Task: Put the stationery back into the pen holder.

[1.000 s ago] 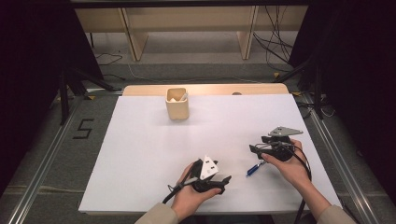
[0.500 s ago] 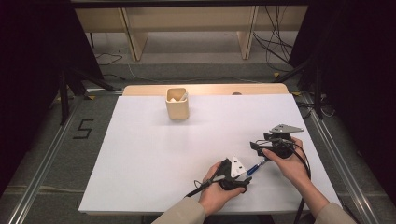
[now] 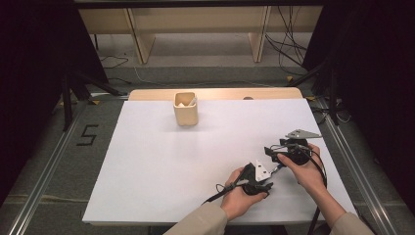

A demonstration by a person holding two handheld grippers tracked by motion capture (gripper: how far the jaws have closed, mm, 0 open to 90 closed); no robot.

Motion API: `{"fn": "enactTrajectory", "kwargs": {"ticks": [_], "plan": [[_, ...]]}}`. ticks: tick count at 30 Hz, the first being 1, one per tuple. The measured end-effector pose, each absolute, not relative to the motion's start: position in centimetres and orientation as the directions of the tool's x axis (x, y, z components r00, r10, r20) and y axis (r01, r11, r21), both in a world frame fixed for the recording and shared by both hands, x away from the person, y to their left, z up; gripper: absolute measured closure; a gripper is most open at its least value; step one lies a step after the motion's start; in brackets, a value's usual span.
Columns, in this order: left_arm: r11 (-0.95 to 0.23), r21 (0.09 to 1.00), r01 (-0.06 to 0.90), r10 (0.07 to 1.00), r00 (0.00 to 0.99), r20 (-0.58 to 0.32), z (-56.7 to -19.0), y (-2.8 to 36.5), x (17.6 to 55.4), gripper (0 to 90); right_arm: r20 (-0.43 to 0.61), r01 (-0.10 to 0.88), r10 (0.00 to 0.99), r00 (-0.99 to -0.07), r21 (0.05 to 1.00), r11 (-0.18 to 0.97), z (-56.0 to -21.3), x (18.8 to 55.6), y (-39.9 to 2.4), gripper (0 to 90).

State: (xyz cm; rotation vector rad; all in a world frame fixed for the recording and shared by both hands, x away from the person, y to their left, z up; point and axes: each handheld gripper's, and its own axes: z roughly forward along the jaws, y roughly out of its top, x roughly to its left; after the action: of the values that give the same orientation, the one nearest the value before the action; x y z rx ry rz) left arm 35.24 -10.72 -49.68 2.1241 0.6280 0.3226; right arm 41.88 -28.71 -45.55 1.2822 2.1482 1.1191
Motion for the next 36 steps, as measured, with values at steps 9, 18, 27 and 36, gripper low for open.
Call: {"fn": "enactTrajectory", "kwargs": {"ticks": [9, 18, 27, 36], "plan": [[-0.487, 0.801, 0.348, 0.571, 0.821, -0.009, -49.78, -10.83, 35.54, 55.3, 0.062, 0.546, 0.869, -0.490, 0.799, 0.251, -45.51, 41.89, -28.83, 26.2], [-0.496, 0.791, 0.358, 0.572, 0.820, -0.013, -49.84, -10.95, 35.71, 61.2, 0.061, 0.545, 0.869, -0.491, 0.800, 0.251, -45.52, 41.89, -28.84, 26.2], [-0.497, 0.789, 0.361, 0.573, 0.819, -0.013, -49.83, -10.99, 35.68, 64.1, 0.058, 0.543, 0.868, -0.493, 0.800, 0.255, -45.56, 41.89, -28.81, 26.2], [-0.494, 0.790, 0.364, 0.574, 0.818, -0.018, -49.84, -11.01, 35.62, 69.3, 0.062, 0.551, 0.868, -0.492, 0.795, 0.256, -45.60, 41.88, -28.75, 26.0]]}}
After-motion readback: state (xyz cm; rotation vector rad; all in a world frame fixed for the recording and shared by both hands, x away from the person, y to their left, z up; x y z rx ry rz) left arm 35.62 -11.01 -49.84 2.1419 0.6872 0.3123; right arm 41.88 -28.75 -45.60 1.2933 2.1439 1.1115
